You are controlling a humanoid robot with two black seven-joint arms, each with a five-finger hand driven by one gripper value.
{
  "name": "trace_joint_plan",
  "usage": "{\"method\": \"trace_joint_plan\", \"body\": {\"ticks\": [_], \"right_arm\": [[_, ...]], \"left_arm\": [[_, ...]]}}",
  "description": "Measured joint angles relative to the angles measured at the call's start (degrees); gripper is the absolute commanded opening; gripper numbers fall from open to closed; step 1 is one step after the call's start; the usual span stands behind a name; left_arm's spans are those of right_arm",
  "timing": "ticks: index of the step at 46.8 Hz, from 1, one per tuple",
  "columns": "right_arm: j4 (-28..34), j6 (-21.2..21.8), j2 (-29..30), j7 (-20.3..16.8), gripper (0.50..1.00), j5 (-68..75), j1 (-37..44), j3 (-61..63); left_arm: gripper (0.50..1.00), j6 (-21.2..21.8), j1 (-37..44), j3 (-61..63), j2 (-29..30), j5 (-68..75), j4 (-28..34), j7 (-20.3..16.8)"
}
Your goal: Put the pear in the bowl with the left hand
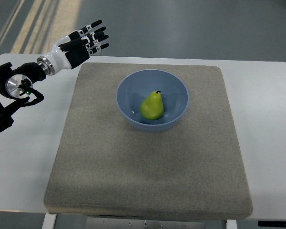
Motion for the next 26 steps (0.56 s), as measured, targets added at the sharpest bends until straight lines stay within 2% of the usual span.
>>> {"method": "trace_joint_plan", "body": {"ticks": [26], "right_arm": [[0.7, 0.2, 0.0, -0.1, 0.926, -0.1, -0.1, -0.1]], "left_arm": [[0.994, -1.1, 0.0, -1.6, -0.1, 0.1, 3.5, 0.1]]}}
